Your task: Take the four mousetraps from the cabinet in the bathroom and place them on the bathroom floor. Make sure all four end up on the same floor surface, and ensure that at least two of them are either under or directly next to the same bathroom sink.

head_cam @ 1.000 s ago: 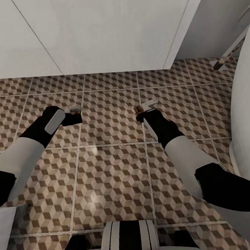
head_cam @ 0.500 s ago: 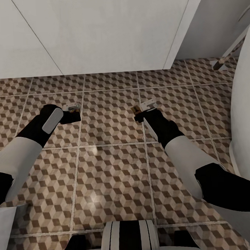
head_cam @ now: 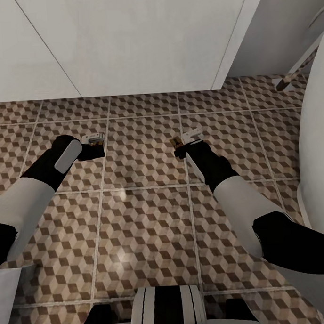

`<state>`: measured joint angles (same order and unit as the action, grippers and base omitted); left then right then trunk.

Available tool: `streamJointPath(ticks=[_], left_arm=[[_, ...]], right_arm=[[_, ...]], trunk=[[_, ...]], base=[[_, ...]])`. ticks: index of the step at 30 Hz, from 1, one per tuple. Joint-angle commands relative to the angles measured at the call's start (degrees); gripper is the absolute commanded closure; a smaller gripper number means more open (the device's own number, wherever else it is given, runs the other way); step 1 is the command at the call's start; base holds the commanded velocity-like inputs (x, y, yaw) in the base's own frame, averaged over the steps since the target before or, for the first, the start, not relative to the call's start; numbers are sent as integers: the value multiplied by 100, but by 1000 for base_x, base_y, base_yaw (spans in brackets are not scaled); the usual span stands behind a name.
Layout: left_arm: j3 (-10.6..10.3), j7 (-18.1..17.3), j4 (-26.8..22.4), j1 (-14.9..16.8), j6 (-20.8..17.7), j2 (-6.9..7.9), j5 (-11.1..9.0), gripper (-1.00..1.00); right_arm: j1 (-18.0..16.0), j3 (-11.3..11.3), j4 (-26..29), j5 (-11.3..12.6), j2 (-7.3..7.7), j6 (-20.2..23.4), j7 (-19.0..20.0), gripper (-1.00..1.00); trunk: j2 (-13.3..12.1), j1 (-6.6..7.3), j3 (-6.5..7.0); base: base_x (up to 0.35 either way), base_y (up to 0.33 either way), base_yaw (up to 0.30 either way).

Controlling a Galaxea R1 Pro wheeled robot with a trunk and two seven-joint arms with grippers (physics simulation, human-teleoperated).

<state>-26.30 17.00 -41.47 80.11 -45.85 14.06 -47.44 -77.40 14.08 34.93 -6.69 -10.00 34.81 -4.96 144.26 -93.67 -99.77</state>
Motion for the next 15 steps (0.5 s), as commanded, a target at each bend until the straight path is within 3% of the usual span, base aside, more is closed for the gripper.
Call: streamJointPath(ticks=[1, 15], left_arm=[[-34, 57, -10, 4, -11, 9, -39, 100], [-25, 57, -18, 4, -11, 10, -37, 100]], right_arm=[[-3, 16, 5, -34, 0, 35, -22, 100], [-3, 16, 10, -34, 0, 35, -22, 100]], trunk=[[1, 1, -3], [1, 1, -3]], base=[[0, 0, 0], [0, 0, 0]])
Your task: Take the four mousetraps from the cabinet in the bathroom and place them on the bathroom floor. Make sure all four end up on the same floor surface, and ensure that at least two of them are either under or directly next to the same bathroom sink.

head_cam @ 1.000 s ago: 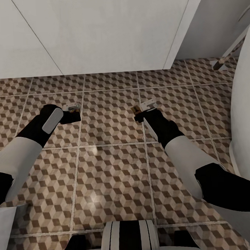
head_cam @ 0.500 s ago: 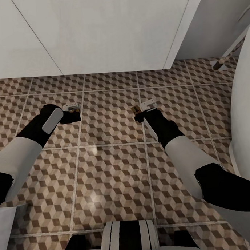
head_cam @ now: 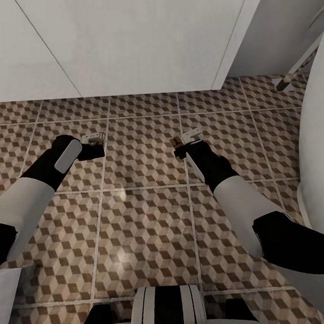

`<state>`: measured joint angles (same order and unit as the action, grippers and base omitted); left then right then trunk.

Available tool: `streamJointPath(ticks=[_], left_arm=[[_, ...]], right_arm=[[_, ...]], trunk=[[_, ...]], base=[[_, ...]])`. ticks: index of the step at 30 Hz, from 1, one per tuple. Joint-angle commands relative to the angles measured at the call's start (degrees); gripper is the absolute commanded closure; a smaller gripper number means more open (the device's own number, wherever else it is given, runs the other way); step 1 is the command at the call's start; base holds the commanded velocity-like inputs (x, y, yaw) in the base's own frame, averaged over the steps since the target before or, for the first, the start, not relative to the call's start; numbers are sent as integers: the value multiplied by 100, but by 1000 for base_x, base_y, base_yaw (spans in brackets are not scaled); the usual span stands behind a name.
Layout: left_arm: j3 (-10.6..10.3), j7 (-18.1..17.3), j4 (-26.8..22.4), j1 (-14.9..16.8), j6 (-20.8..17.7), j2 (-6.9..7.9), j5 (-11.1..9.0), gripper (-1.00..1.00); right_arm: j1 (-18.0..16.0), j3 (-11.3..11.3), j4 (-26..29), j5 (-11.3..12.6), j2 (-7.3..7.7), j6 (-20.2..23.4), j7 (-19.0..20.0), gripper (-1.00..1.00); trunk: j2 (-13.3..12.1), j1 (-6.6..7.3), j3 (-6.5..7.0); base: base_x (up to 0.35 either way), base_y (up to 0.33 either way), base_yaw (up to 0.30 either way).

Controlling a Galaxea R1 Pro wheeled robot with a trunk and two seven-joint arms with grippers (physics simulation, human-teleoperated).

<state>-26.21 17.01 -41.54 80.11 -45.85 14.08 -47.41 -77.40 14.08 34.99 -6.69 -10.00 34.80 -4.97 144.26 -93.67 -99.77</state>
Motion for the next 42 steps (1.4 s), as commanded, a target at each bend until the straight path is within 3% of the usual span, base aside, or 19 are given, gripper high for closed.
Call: streamJointPath(ticks=[1, 19, 24, 27, 42], left_arm=[[-33, 57, -11, 4, -11, 8, -40, 100], [-51, 64, -324, 4, -48, 58, -40, 100], [-45, 71, -569, 4, -755, 76, -34, 100], [-43, 82, -757, 4, -912, 103, -33, 100], [-42, 92, -956, 4, -1030, 215, -32, 100]], right_arm=[[-3, 16, 6, -34, 0, 35, -21, 100], [-3, 25, 202, -34, 0, 42, -29, 100], [-3, 25, 254, -34, 0, 44, -30, 100], [-3, 25, 259, -32, 0, 44, -30, 100], [-3, 25, 263, -25, 0, 45, -30, 100]], trunk=[[1, 1, -4], [1, 1, -102], [1, 1, -118], [1, 1, -120], [21, -38, -453]], base=[[0, 0, 0], [0, 0, 0], [0, 0, 0], [0, 0, 0], [0, 0, 0]])
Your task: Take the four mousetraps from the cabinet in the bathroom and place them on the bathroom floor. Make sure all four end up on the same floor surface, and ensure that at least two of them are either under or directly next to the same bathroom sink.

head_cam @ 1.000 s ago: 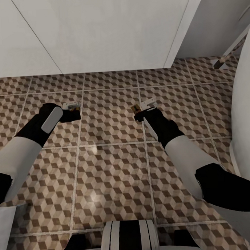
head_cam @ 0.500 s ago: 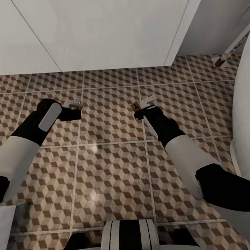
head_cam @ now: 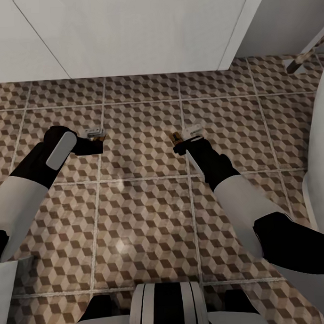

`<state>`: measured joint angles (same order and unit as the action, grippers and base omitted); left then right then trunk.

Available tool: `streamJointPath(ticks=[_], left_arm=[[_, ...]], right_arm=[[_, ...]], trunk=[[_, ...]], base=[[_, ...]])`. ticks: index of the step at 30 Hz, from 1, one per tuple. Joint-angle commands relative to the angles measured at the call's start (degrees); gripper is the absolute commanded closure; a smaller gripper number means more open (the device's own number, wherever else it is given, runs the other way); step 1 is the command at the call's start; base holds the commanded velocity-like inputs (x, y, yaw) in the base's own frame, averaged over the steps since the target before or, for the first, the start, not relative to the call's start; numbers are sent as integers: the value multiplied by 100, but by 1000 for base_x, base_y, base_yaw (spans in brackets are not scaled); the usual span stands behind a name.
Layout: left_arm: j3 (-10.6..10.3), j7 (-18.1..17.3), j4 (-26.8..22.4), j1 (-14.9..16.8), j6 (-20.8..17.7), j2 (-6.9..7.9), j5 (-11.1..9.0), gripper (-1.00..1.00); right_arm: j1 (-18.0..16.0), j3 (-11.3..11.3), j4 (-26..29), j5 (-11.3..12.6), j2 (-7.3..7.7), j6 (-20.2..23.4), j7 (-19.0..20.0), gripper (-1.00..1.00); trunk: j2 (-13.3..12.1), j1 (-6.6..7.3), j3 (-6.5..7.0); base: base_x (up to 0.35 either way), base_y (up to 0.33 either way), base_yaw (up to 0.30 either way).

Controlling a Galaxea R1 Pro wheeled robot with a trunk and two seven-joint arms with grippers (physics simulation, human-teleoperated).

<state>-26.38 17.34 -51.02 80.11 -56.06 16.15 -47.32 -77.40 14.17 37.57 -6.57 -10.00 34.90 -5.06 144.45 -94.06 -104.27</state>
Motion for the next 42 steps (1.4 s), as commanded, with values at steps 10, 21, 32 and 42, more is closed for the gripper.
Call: streamJointPath(ticks=[10, 21, 32, 42], left_arm=[[-17, 59, -62, 5, -16, 19, -41, 100], [-1, 59, -447, 5, -23, 147, -41, 100], [-7, 59, -802, 5, -45, 224, -48, 100], [-8, 59, -783, 2, -46, 247, -49, 100]], right_arm=[[-3, 17, 129, -37, 0, 56, -21, 100], [-3, 17, 310, -55, 0, 60, -32, 100], [-3, 35, 1110, -64, 0, 484, -40, 100], [-3, 34, 1121, -63, 0, 526, -39, 100]], trunk=[[10, -14, -73], [10, -14, -73], [10, -14, -73], [15, -24, -73]], base=[[0, 0, 0], [0, 0, 0], [0, 0, 0], [0, 0, 0]])
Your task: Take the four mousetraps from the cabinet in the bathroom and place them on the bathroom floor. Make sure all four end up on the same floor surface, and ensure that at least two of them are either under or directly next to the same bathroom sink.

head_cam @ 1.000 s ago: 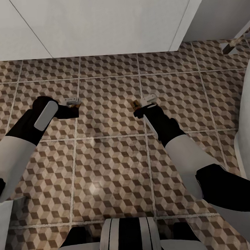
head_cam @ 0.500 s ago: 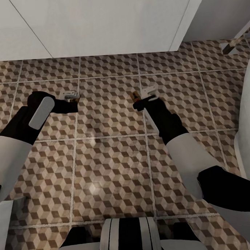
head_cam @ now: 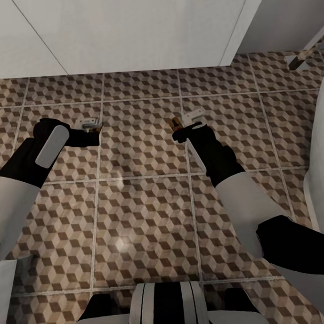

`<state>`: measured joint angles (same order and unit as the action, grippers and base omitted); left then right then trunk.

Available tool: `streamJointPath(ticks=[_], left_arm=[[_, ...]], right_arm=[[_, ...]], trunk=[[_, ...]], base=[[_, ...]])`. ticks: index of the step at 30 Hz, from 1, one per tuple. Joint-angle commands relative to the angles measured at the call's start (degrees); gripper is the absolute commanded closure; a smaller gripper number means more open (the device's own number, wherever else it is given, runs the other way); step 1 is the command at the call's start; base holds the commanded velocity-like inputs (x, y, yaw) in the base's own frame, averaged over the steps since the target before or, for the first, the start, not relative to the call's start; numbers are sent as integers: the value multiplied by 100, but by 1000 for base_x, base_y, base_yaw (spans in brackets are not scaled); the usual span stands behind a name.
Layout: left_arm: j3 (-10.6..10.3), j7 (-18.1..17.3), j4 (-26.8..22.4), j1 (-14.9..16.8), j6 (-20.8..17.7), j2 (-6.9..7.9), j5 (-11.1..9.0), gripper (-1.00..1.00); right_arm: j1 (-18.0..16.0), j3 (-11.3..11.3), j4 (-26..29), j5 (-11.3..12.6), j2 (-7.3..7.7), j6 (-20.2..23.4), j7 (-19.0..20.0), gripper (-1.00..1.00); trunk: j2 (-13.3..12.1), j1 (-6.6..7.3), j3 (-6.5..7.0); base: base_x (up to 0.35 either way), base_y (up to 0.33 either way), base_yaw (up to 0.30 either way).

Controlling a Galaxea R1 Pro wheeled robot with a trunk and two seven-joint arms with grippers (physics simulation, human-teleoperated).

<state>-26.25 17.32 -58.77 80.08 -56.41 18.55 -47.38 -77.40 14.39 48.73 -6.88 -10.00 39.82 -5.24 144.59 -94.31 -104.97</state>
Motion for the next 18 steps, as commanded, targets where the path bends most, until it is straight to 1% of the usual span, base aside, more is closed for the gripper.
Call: streamJointPath(ticks=[1, 18], left_arm=[[-21, 61, -2, 5, -10, 16, -43, 100], [-22, 61, -3, 3, -10, 35, -43, 100]], right_arm=[[-3, 12, 4, -32, 0, 34, -21, 100], [-3, 11, 2, -32, 0, 26, -21, 100]], trunk=[[3, -2, -3], [25, -46, -3]], base=[[0, 0, 0], [0, 0, 0]])
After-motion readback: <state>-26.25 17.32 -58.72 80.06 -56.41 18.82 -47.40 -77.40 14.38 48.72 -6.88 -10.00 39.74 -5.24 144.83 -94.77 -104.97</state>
